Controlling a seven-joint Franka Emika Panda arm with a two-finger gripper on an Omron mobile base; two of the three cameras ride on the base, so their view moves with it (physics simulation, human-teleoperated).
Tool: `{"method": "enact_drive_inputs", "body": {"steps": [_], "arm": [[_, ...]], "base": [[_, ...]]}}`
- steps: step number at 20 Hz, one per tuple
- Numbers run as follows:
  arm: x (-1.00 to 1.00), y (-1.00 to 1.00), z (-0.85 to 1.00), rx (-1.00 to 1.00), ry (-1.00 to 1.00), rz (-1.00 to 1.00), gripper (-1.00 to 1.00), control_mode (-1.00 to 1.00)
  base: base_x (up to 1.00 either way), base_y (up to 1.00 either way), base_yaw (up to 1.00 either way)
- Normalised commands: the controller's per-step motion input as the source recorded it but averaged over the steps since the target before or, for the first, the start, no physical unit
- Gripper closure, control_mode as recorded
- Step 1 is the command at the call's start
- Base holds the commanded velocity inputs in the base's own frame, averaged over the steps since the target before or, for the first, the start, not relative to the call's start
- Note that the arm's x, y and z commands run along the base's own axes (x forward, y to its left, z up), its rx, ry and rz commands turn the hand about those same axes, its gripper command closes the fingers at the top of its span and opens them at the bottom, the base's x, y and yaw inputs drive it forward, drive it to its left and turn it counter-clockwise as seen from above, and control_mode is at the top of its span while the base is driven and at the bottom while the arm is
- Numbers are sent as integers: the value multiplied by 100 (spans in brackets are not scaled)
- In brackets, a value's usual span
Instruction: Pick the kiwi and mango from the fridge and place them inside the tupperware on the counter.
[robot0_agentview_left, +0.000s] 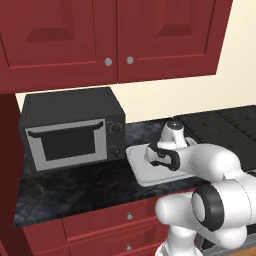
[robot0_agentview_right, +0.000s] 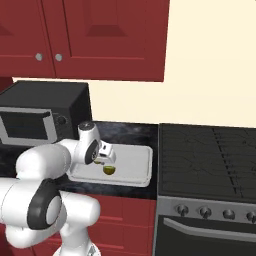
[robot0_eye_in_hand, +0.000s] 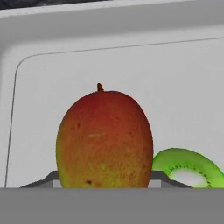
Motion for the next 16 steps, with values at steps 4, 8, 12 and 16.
{"method": "enact_drive_inputs", "body": {"steps": [4, 8, 12, 16], "arm": [[25, 1, -26, 0, 4, 0, 100, -100], [17, 0, -27, 0, 3, 0, 100, -100], [9, 0, -27, 0, 1, 0, -100, -100], [2, 0, -3, 0, 0, 0, -100, -100]], "base": [[0, 0, 0], [0, 0, 0], [0, 0, 0], [0, 0, 0]]}}
